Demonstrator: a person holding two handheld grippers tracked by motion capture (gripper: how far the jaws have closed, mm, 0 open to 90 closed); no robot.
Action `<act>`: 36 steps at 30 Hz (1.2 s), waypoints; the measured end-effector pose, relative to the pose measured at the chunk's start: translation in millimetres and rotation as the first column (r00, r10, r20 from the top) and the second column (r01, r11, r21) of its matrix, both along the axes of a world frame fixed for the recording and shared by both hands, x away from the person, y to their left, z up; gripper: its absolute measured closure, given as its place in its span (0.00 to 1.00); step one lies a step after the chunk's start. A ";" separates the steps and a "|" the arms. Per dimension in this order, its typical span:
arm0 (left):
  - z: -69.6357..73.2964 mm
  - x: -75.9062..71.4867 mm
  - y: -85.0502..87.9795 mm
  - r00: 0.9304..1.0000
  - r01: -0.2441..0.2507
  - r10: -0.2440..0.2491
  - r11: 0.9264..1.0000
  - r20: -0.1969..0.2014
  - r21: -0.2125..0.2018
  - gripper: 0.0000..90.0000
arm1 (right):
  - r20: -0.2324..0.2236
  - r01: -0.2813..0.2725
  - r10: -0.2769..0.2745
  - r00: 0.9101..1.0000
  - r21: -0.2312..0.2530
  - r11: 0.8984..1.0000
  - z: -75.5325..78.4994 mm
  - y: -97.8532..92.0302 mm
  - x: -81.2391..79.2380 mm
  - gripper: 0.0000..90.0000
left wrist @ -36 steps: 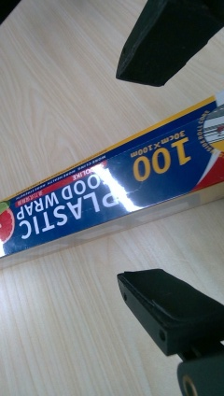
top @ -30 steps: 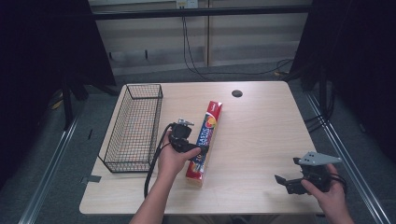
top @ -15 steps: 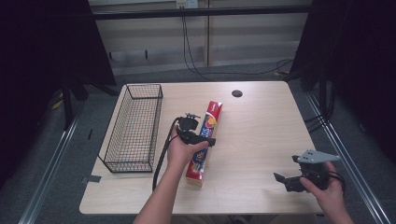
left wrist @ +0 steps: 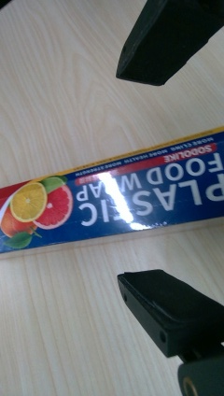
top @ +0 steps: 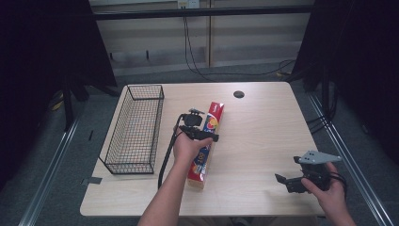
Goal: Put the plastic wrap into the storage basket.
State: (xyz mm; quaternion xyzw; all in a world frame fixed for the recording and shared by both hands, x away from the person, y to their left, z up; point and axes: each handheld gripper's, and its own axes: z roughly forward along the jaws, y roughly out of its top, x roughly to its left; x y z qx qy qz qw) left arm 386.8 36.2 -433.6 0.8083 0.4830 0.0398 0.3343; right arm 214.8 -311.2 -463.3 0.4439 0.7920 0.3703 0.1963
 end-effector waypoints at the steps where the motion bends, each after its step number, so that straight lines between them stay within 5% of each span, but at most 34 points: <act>1: -2.0 1.9 -1.1 1.000 0.004 -0.004 1.000 -0.002 -0.001 0.04 | 0.002 -0.003 0.003 1.000 -0.001 1.000 -0.2 -0.1 0.2 0.03; 13: -9.6 9.7 -7.4 1.000 -0.019 0.019 1.000 -0.014 0.003 0.11 | 0.002 0.002 -0.002 1.000 0.002 1.000 0.5 -0.9 0.0 0.03; 16: -9.8 10.6 -10.0 0.999 -0.038 0.038 0.999 0.017 0.011 0.13 | 0.003 0.001 -0.001 1.000 0.001 1.000 0.9 -2.1 0.2 0.03; 27: -7.5 13.7 -19.8 0.999 -0.032 0.031 0.999 0.040 0.010 0.25 | 0.004 0.003 -0.003 1.000 0.005 1.000 1.2 -2.9 -0.1 0.03; 36: -9.3 17.8 -22.8 0.999 -0.032 0.032 0.999 0.009 0.040 0.25 | 0.004 0.008 -0.008 1.000 0.008 1.000 1.6 -4.9 -0.2 0.03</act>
